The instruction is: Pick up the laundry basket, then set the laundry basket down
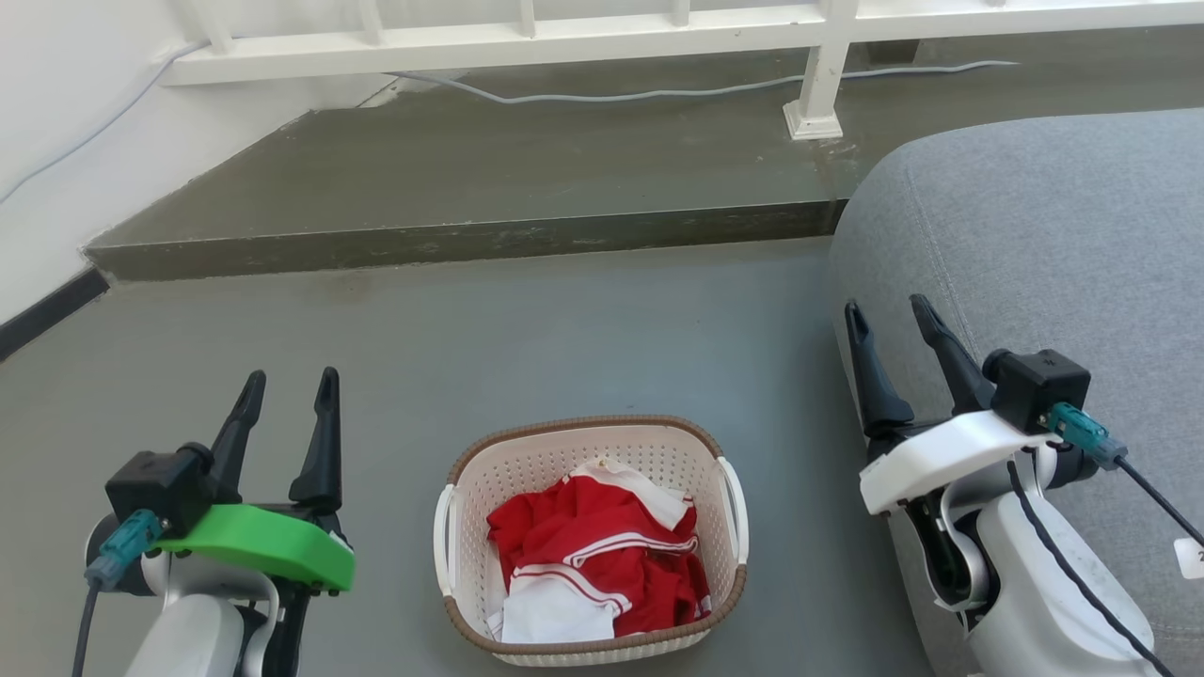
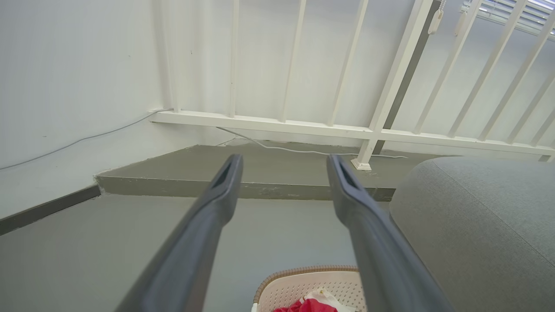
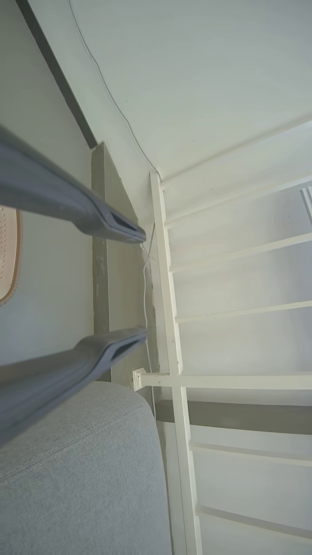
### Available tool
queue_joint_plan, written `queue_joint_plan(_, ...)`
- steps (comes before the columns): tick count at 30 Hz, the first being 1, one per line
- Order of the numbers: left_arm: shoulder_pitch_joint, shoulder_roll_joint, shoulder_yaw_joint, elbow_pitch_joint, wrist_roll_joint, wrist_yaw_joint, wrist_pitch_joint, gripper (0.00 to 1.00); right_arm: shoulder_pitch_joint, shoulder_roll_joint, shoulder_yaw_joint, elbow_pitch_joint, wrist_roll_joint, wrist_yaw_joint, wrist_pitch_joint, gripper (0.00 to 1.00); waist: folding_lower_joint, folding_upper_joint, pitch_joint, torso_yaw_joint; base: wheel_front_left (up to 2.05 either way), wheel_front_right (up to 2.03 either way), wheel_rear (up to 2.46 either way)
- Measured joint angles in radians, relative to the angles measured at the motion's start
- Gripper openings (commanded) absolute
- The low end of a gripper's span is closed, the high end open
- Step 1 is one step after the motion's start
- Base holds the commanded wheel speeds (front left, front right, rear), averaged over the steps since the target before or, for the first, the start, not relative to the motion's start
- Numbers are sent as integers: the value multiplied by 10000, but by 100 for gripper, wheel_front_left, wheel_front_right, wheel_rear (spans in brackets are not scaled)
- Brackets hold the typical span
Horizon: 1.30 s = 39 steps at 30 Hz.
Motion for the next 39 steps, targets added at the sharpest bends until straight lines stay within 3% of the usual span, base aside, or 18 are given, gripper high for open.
queue_joint_plan(19,588,-458,382,-251,489,-280,0,100,394,109,-353,-67,-291,111,0,100,0,0,-112,92,0,0,0)
queue_joint_plan(20,590,-495,384,-249,481,-320,0,0,411,117,-360,-65,-326,113,0,0,0,0,-121,91,0,0,0)
queue_joint_plan(28,930,-769,290,228,401,-334,109,0,936,278,-401,374,-128,111,35,0,0,0,-132,101,0,0,0)
queue_joint_plan(39,930,-826,621,311,-1039,-359,514,0,934,322,-872,374,1333,234,462,0,0,0,-160,163,0,0,0)
